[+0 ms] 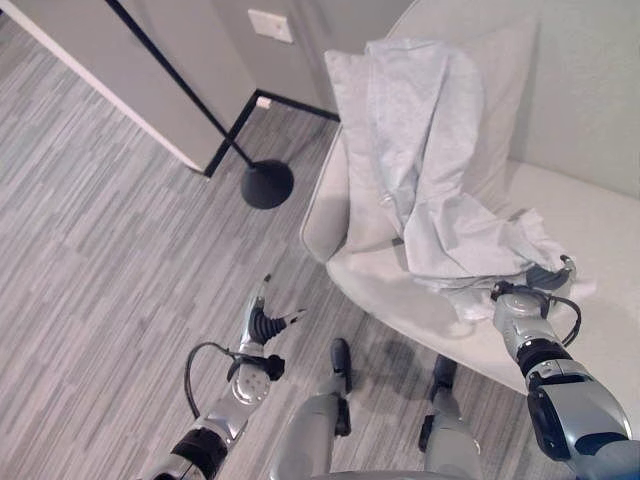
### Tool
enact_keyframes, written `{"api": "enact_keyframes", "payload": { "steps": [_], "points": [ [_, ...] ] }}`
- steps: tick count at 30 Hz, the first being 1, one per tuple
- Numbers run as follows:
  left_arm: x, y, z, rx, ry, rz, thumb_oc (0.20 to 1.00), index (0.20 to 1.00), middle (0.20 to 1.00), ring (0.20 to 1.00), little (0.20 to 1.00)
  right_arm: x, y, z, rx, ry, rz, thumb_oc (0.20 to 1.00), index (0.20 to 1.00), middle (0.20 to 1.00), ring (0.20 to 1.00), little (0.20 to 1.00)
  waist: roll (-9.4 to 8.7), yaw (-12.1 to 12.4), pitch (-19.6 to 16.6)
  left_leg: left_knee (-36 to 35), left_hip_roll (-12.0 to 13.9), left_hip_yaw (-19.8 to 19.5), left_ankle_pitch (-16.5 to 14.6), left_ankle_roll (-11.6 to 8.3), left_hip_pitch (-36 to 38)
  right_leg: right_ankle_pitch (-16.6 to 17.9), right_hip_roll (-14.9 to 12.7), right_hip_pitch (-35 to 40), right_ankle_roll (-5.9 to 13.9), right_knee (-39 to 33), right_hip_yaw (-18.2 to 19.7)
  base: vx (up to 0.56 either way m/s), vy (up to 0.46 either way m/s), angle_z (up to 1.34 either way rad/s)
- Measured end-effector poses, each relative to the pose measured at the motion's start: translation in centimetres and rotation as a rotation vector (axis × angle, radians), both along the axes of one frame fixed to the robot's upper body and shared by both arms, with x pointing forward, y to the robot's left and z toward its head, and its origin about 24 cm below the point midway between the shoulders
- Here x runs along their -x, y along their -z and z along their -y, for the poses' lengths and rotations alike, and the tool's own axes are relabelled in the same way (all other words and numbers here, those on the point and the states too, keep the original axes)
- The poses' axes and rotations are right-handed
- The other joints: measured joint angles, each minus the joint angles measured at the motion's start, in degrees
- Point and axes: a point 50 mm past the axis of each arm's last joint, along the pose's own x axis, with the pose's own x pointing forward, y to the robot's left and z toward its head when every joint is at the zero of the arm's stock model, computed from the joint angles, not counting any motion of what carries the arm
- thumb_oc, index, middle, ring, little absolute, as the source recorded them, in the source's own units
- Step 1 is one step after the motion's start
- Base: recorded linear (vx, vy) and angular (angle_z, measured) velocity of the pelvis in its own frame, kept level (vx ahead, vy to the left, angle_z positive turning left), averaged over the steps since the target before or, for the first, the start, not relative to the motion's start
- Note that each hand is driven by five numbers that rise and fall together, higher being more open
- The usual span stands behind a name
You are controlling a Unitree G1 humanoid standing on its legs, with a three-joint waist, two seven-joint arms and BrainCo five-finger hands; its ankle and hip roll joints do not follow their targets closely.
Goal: Hang the clothes on the sofa on the clothes rack.
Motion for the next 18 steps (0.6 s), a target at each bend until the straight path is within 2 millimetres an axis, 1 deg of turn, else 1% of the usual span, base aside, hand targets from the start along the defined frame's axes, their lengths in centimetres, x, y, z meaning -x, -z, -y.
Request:
{"api": "enact_keyframes", "payload": {
  "steps": [1, 2, 3, 5, 6, 7, 8, 9, 10, 12, 15, 16, 18],
  "points": [
    [0.3, 0.3, -0.4, 0.013, -0.018, -0.023, 1.000, 1.000, 1.000, 1.000, 1.000, 0.1, -0.3, -0.6, -0.036, -0.012, 0.052, 0.200, 0.200, 0.200, 0.200, 0.200, -0.57, -0.3, -0.2, -0.3, 0.3, 0.2, 0.0, -0.04, 0.6, -0.4, 0.3, 0.4, -0.51, 0.0, 0.1, 0.14, -0.105, -0.05],
    [0.2, 0.3, -0.4, 0.045, -0.034, -0.038, 1.000, 1.000, 1.000, 1.000, 1.000, 0.7, -0.9, -0.9, -0.123, -0.009, 0.146, 0.200, 0.200, 0.200, 0.200, 0.200, -0.89, -0.5, -0.3, -0.7, 0.5, 0.3, 0.0, -0.24, 1.6, -0.5, 0.6, 1.4, -0.41, 0.0, -0.1, 0.07, -0.047, -0.06],
    [0.4, 0.3, -0.7, 0.092, -0.069, -0.054, 1.000, 1.000, 1.000, 1.000, 1.000, 1.9, -1.6, -1.6, -0.184, -0.014, 0.262, 0.200, 0.200, 0.200, 0.200, 0.200, -1.30, -0.7, -0.4, -1.7, 0.8, 0.4, 0.2, -0.21, 3.9, -0.6, 0.8, 3.2, -0.32, 0.0, -0.1, 0.12, -0.059, 0.01],
    [0.9, 0.8, -1.1, 0.116, -0.084, -0.088, 1.000, 1.000, 1.000, 1.000, 1.000, 3.1, -1.4, -1.7, -0.204, -0.007, 0.302, 0.200, 0.200, 0.200, 0.200, 0.200, -1.88, -0.8, -1.1, -2.7, 0.9, 0.4, 0.4, 0.13, 7.4, -1.4, 1.1, 6.0, -0.33, 0.0, -0.3, 0.08, -0.020, -0.05],
    [0.9, 0.7, -1.6, 0.121, -0.084, -0.092, 1.000, 1.000, 1.000, 1.000, 1.000, 3.5, -1.5, -1.0, -0.175, 0.005, 0.307, 0.200, 0.200, 0.200, 0.200, 0.200, -2.32, -1.4, -2.6, -4.3, 1.1, 0.5, 0.2, -0.09, 10.2, -2.2, 1.2, 8.1, -0.36, 0.0, -0.2, 0.17, -0.055, -0.08],
    [0.9, 0.5, -2.1, 0.114, -0.082, -0.090, 1.000, 1.000, 1.000, 1.000, 1.000, 3.8, -2.4, 0.6, -0.128, 0.047, 0.339, 0.200, 0.200, 0.200, 0.200, 0.200, -2.68, -1.6, -4.7, -4.5, 1.2, 0.5, 0.1, -0.20, 10.8, -2.7, 1.2, 8.7, -0.19, 0.0, -0.3, 0.17, -0.054, -0.04],
    [0.7, 0.4, -2.1, 0.113, -0.077, -0.089, 1.000, 1.000, 1.000, 1.000, 1.000, 3.8, -2.5, 0.8, -0.125, 0.054, 0.338, 0.200, 0.200, 0.200, 0.200, 0.200, -2.66, -1.9, -4.7, -4.5, 1.2, 0.6, -0.3, -0.48, 11.0, -2.7, 1.2, 8.8, -0.23, 0.0, -0.3, 0.18, -0.062, -0.02],
    [-0.1, -1.3, -2.4, 0.128, -0.047, -0.032, 1.000, 1.000, 1.000, 1.000, 1.000, 4.8, -6.0, 4.6, 0.019, 0.172, 0.408, 0.200, 0.200, 0.200, 0.200, 0.200, -2.74, -1.4, -5.1, -4.5, 1.2, 0.8, -0.6, -0.48, 14.1, -3.0, 1.5, 11.9, -0.11, 0.0, -0.2, 0.13, -0.028, -0.03],
    [0.0, -1.5, -2.9, 0.120, -0.051, -0.025, 1.000, 1.000, 1.000, 1.000, 1.000, 5.0, -7.0, 5.2, 0.096, 0.185, 0.416, 0.200, 0.200, 0.200, 0.200, 0.200, -3.01, -1.6, -6.9, -4.5, 1.2, 0.8, -0.8, -0.31, 14.4, -3.4, 1.5, 12.1, -0.02, 0.0, -0.1, 0.06, -0.014, -0.06],
    [-0.3, -1.9, -3.2, 0.102, -0.040, -0.015, 1.000, 1.000, 1.000, 1.000, 1.000, 5.1, -9.4, 6.2, 0.242, 0.198, 0.426, 0.200, 0.200, 0.200, 0.200, 0.200, -3.35, -1.6, -7.9, -4.5, 1.3, 0.8, -1.2, -0.42, 15.4, -3.7, 1.7, 13.2, -0.04, 0.0, 0.0, 0.06, -0.009, -0.04],
    [-0.4, -2.1, -3.1, 0.069, 0.002, -0.012, 1.000, 1.000, 1.000, 1.000, 1.000, 4.8, -15.0, 7.5, 0.517, 0.248, 0.463, 0.200, 0.200, 0.200, 0.200, 0.200, -3.79, -1.6, -9.3, -4.5, 1.6, 0.9, -1.5, -0.58, 17.0, -4.0, 2.0, 14.7, -0.14, 0.0, 0.1, 0.04, -0.007, -0.04],
    [-0.3, -2.1, -3.1, 0.048, 0.019, -0.018, 1.000, 1.000, 1.000, 1.000, 1.000, 4.8, -18.1, 7.8, 0.633, 0.291, 0.506, 0.200, 0.200, 0.200, 0.200, 0.200, -4.22, -1.5, -10.1, -4.6, 1.9, 0.9, -1.6, -0.69, 17.5, -4.1, 2.2, 15.1, -0.16, 0.0, 0.2, 0.04, -0.014, -0.03],
    [-0.3, -2.0, -3.1, 0.033, 0.032, -0.020, 1.000, 1.000, 1.000, 1.000, 1.000, 5.0, -21.6, 7.5, 0.741, 0.333, 0.565, 0.200, 0.200, 0.200, 0.200, 0.200, -4.36, -1.5, -10.4, -4.6, 2.1, 1.0, -1.6, -0.72, 17.7, -4.1, 2.5, 15.2, -0.18, 0.0, 0.3, 0.01, -0.004, -0.02]
  ]
}}
